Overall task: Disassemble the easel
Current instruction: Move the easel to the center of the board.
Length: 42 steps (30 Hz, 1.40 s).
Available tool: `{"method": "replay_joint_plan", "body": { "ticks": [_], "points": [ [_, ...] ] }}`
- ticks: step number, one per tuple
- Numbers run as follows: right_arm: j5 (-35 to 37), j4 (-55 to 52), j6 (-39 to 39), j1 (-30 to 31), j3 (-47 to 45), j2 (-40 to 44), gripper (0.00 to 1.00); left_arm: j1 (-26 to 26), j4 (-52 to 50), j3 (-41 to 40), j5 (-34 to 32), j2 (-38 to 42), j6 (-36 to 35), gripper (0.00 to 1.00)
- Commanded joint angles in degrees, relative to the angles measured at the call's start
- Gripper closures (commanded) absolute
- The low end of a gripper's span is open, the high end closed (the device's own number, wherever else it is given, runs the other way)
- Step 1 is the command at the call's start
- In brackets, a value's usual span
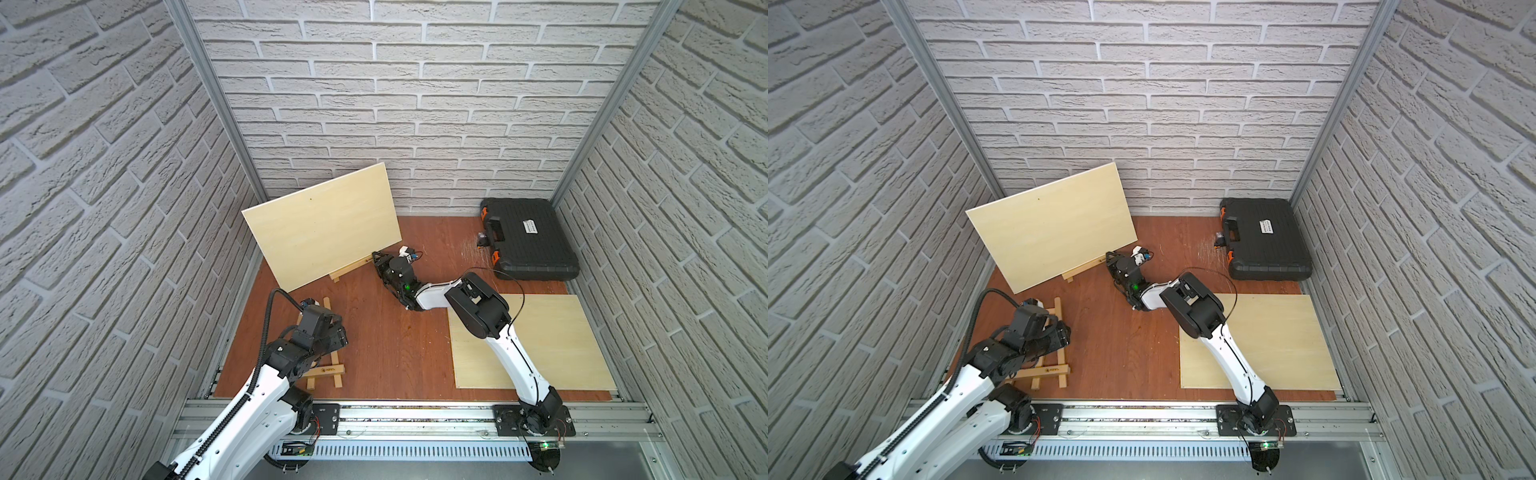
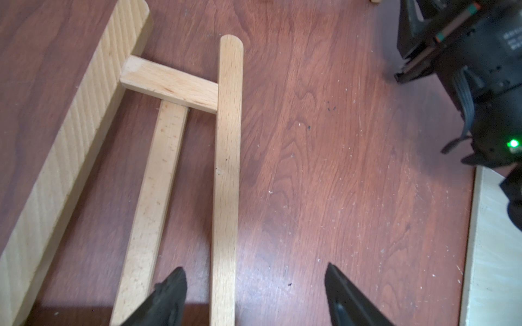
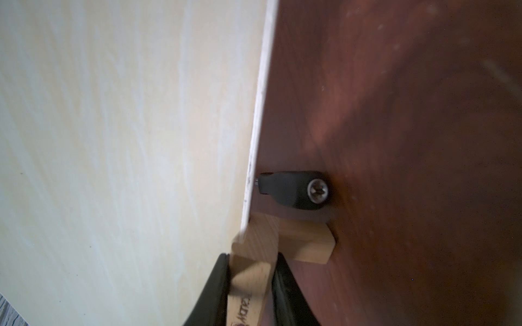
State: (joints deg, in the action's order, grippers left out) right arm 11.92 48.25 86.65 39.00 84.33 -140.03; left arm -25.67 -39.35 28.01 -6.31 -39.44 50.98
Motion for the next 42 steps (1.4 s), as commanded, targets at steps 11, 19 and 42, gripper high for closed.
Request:
{"method": "replay_joint_plan", "body": {
  "ticks": [11,19,42],
  "points": [
    [11.2,15.1,-3.1,0.8,-26.9,13.5,0.92,0.0,0.7,1.8,0.4,0.5,-1.4,0.22],
    [14.6,17.5,-3.3,2.0,-40.9,21.8,0.92,-0.2,1.5,2.4,0.5,-0.3,-1.8,0.22],
    [10.8,12.2,-9.0,5.4,-48.8,33.5,0.54,7.4,-3.0,10.7,0.5,4.1,-12.9,0.12]
  ]
}}
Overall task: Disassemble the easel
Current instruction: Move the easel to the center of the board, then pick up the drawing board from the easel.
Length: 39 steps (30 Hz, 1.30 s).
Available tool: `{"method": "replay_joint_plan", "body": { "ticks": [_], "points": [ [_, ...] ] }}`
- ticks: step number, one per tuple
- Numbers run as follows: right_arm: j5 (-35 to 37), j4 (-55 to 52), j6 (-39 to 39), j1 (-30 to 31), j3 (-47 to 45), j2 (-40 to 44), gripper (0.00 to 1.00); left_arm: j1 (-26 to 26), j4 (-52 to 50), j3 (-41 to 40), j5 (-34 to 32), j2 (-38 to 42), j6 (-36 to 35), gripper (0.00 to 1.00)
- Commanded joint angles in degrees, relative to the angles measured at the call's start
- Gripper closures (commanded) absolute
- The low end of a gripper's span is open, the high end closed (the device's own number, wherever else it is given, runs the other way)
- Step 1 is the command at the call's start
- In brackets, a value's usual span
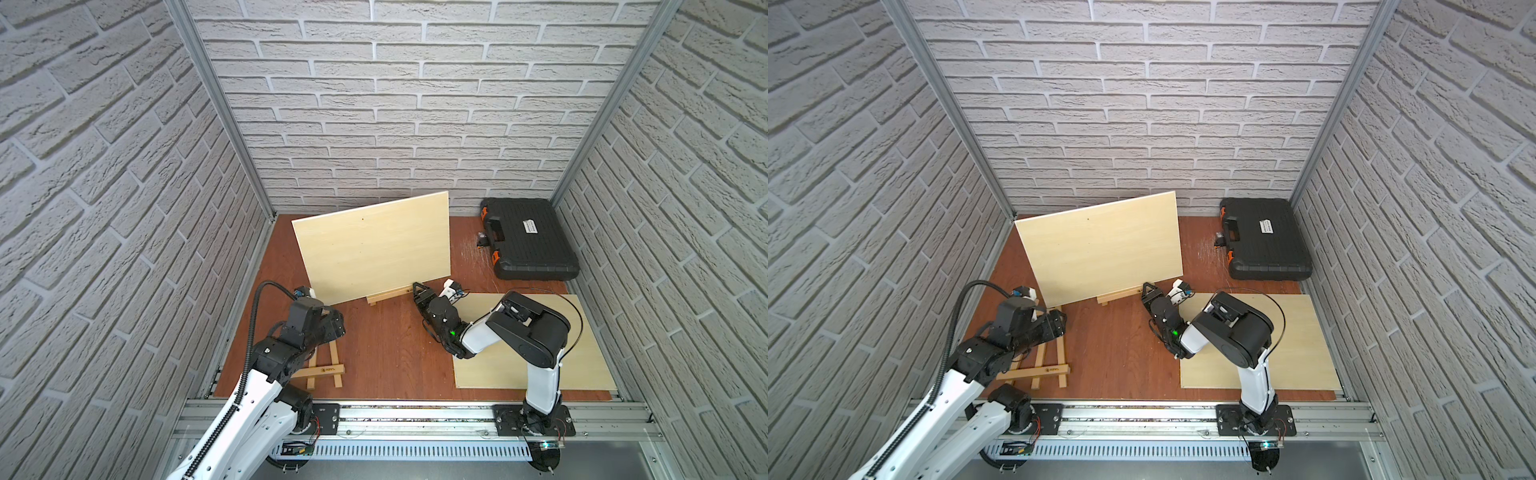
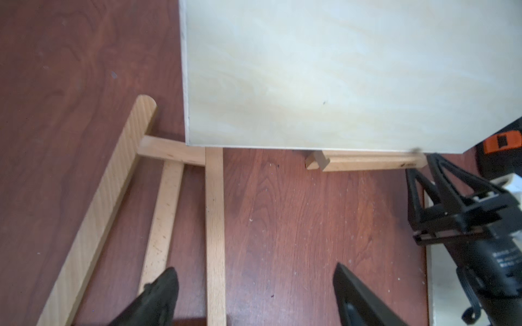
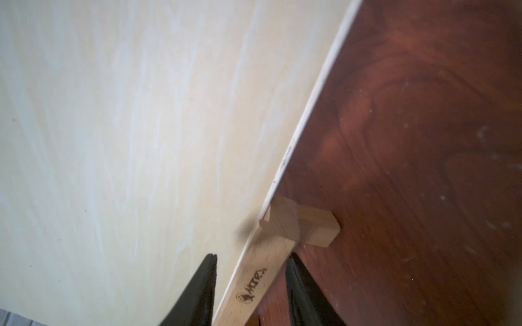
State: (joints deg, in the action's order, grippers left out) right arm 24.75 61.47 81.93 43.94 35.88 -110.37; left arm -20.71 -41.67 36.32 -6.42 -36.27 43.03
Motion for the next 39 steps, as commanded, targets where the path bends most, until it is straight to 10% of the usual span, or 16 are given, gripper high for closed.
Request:
{"method": "replay_joint_plan", "body": {
  "ticks": [1,21,39],
  "points": [
    [-2.6,-2.5,-4.8,0.4,-0.4,5.0,0.53,4.1,-0.4,3.0,1.7,1.1,-6.3,0.11],
    [-26.8,-54.6,-32.1,-2.6,4.5,34.3,0.46,41.6,19.5,5.8,43.4,-14.5,-32.2,0.16],
    [-53.3,-60.2,-48.0,-16.6,10.0,33.8,0.45,42.9,42.9,8.9,66.9,-33.5,-34.9,0.50]
  ]
}}
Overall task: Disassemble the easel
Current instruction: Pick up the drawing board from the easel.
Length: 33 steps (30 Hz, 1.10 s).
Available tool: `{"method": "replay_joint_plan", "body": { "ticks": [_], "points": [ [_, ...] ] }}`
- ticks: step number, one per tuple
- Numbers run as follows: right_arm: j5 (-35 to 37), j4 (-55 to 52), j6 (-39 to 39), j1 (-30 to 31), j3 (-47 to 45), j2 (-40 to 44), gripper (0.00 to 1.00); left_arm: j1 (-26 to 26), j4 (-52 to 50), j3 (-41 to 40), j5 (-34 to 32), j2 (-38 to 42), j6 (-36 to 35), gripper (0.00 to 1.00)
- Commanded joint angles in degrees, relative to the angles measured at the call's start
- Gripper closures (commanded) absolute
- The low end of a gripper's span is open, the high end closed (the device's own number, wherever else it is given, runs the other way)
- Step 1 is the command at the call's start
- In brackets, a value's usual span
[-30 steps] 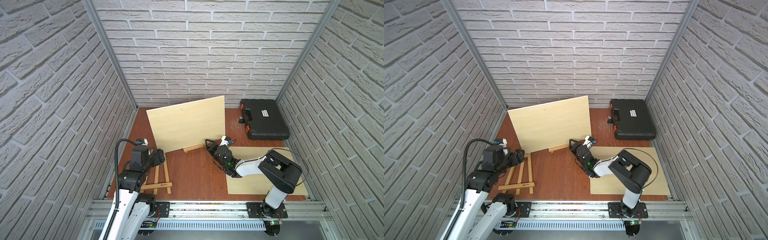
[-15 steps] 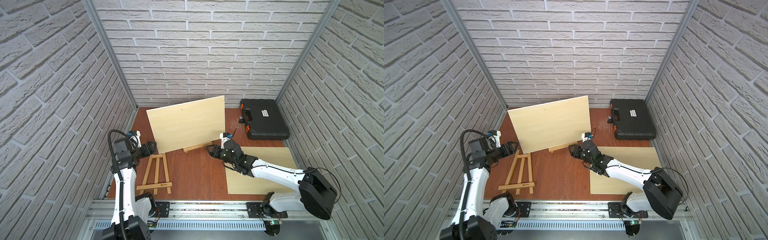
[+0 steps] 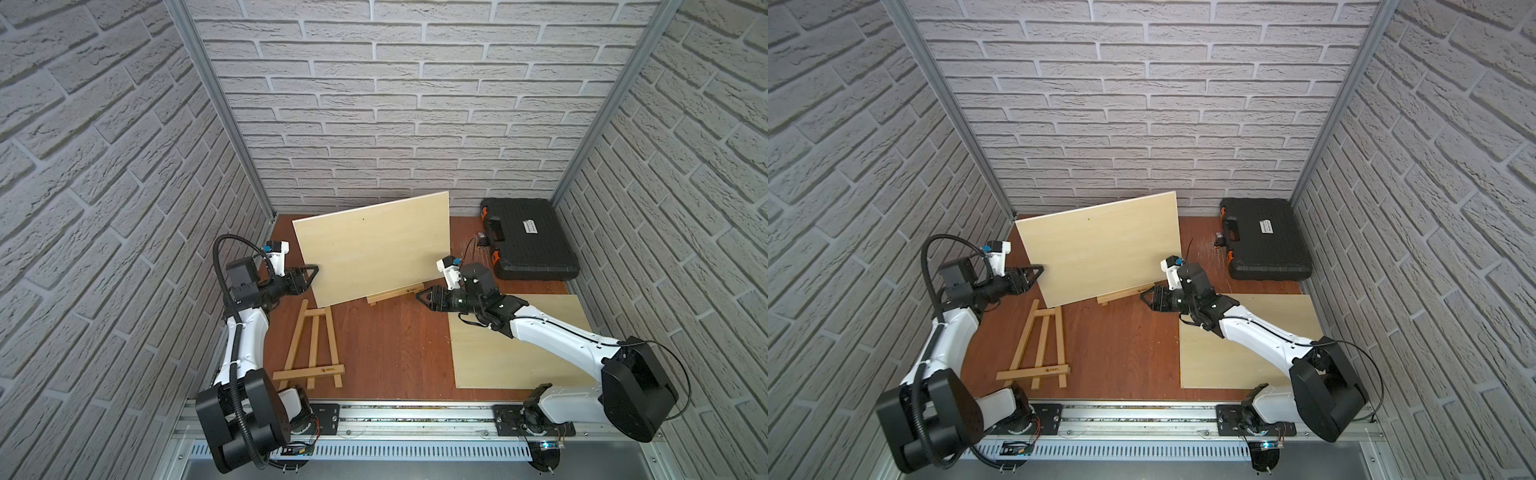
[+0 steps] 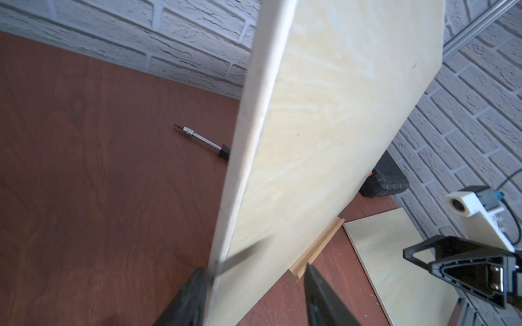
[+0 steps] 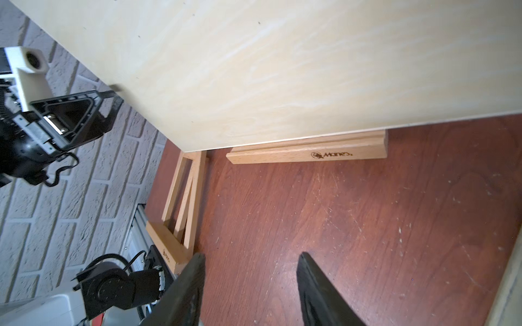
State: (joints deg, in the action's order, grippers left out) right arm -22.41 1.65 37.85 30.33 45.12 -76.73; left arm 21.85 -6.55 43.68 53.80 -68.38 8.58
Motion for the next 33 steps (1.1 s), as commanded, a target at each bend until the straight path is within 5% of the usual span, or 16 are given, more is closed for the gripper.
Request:
{"method": "replay_joint_plan", "body": {
  "ticks": [1,8,15,25,33],
  "points": [
    [-7.5,-0.3,-4.3,-4.3,0.8,0.2,0.45,0.4,9.1,1.7,7.6,-1.9,-0.1,0.53],
    [-18.8,-2.8,-10.2,-13.7,5.4,-0.7,0.37,0.2,11.6,3.9,11.0,-5.6,0.2,0.63],
    [-25.2,-0.9,-10.9,-22.1,10.8,-4.6,0.34,-0.1,14.2,3.8,11.0,-7.8,-0.2,0.52],
    [-38.4,6.8,-10.7,-28.8,20.3,-17.1,0.34,-1.0,17.9,6.4,14.0,-12.7,1.5,0.66],
    [-39.4,11.1,-12.5,-32.1,27.3,-25.5,0.32,-1.4,17.8,7.8,14.6,-14.7,1.3,0.76]
  ]
}}
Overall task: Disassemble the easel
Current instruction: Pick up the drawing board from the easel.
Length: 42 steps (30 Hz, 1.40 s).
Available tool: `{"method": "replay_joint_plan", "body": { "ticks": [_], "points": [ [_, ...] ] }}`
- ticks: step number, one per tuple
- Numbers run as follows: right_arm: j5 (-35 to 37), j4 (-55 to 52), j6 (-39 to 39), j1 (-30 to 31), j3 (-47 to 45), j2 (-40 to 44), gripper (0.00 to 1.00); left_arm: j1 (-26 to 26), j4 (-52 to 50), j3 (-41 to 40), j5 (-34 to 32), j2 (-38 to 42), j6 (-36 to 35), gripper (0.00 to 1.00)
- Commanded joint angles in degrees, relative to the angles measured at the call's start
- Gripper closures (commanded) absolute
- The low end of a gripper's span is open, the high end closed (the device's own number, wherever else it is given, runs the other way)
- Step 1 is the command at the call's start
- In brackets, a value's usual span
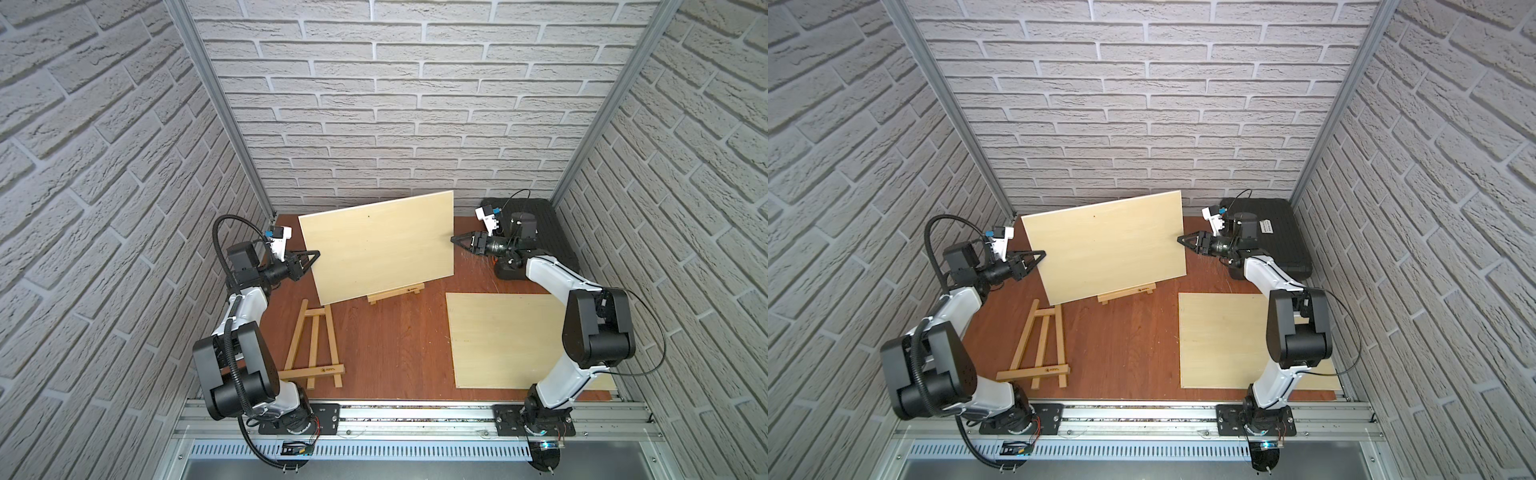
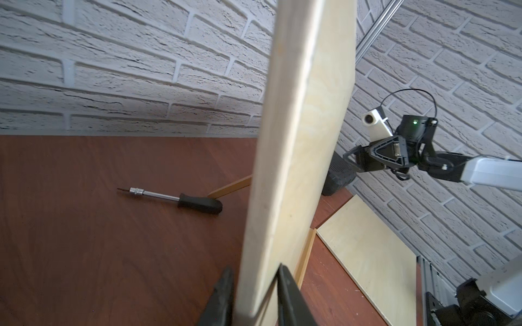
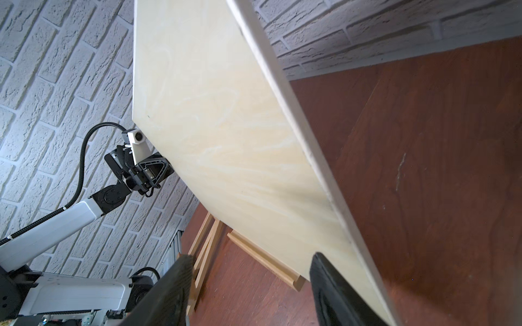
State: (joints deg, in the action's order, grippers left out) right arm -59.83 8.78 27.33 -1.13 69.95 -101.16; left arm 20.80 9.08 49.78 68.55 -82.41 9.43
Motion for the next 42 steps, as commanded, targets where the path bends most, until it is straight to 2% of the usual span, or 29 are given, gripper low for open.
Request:
{"method": "replay_joint_plan", "body": {
  "ticks": [1,8,11,15,22,32,42],
  "points": [
    [-1.8,4.0,-2.5,-0.8,3.6,-2.1,0.30,-0.4,2.2,1.6,-0.3,-0.8,0.4,0.77],
    [-0.9,1.5,-6.7,-1.1,9.9,-7.6,0.30,-0.7,0.0,2.2,-0.8,-1.6,-1.1,0.79],
    [-1.7,3.0,-4.6,-1.2,12.9,-11.4,0.30,-0.7,-0.5,2.4,-1.1,-2.1,-1.4,0.79],
    [-4.9,15.5,4.7,-1.1,14.8,-17.6,0.30,-0.7,-1.6,2.8,-1.4,-2.4,-2.2,0.79],
    [-10.2,38.9,19.7,0.7,15.9,-23.4,0.30,-0.7,-2.2,3.1,-1.4,-3.1,-2.5,0.79],
    [-13.3,57.7,33.3,1.1,15.1,-26.1,0.47,-1.6,0.5,3.5,-0.5,-4.4,0.7,0.79],
    [-13.8,61.8,36.1,1.1,14.4,-25.8,0.62,-3.7,5.5,3.3,0.4,-5.2,4.3,0.83]
  ]
}}
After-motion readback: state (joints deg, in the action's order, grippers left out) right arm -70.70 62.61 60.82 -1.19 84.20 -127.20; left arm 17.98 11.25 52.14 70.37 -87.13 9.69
